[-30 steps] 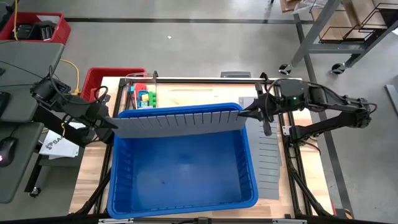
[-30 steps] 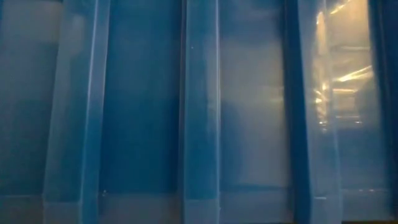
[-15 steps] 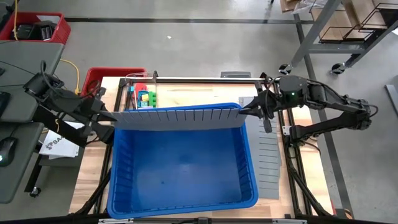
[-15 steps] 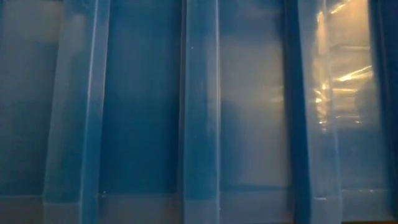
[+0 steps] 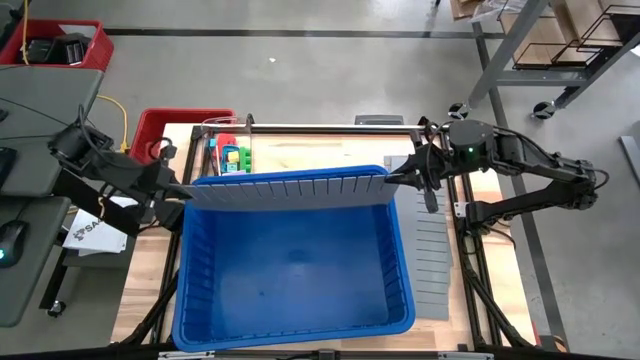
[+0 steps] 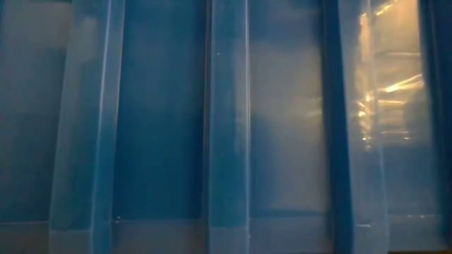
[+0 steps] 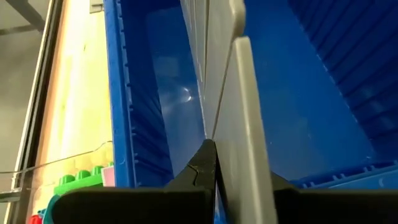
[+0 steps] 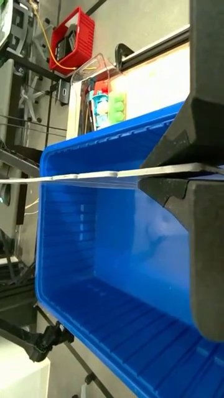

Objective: Sort blocks

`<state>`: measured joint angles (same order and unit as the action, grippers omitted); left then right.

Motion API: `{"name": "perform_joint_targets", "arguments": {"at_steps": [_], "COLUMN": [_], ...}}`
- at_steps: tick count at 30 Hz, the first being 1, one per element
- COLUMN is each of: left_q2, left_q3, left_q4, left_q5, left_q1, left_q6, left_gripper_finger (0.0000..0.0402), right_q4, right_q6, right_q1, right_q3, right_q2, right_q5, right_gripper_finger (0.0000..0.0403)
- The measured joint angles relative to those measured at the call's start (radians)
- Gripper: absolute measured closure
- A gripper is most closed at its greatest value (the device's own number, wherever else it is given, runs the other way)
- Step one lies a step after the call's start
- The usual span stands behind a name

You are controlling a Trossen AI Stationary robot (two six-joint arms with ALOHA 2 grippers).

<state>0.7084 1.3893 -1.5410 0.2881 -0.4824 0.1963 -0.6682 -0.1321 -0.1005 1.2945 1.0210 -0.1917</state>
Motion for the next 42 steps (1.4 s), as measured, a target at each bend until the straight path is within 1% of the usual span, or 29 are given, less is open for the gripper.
{"name": "perform_joint_targets", "arguments": {"at_steps": [4,11,16,20,24,27,33,38,42], "left_q2": [0.0,-0.008,-0.017,-0.027,-0.028,-0.028,-0.042,-0.056,-0.057], "left_q3": [-0.038,-0.042,-0.042,-0.042,-0.043,-0.043,-0.043,-0.044,-0.044], "left_q4": [0.003,0.0,-0.004,-0.02,-0.028,-0.028,-0.024,-0.042,-0.038], "left_q5": [-0.018,-0.011,-0.063,-0.027,0.004,0.001,-0.048,-0.011,-0.014], "left_q1": [0.0,0.0,0.0,0.0,0.0,0.0,0.0,0.0,0.0], "left_q6": [-0.008,0.008,0.046,0.051,0.024,0.023,0.068,0.056,0.056], "left_gripper_finger": [0.0397,0.0397,0.0397,0.0397,0.0397,0.0397,0.0397,0.0399,0.0399], "right_q4": [-0.002,0.002,0.006,0.008,0.013,0.018,0.044,0.049,0.05], "right_q6": [0.0,0.0,0.0,0.001,0.019,0.02,0.019,0.014,0.011], "right_q1": [0.0,0.0,0.0,0.0,0.0,0.0,0.0,0.0,0.0], "right_q3": [0.0,0.0,0.0,0.0,0.0,0.0,0.0,0.0,0.0], "right_q2": [0.0,0.001,0.002,0.003,0.003,0.003,0.008,0.03,0.038], "right_q5": [0.004,0.015,0.015,0.018,0.018,0.019,0.019,0.022,0.022], "right_gripper_finger": [0.0403,0.0403,0.0403,0.0403,0.0403,0.0403,0.0403,0.0403,0.0403]}}
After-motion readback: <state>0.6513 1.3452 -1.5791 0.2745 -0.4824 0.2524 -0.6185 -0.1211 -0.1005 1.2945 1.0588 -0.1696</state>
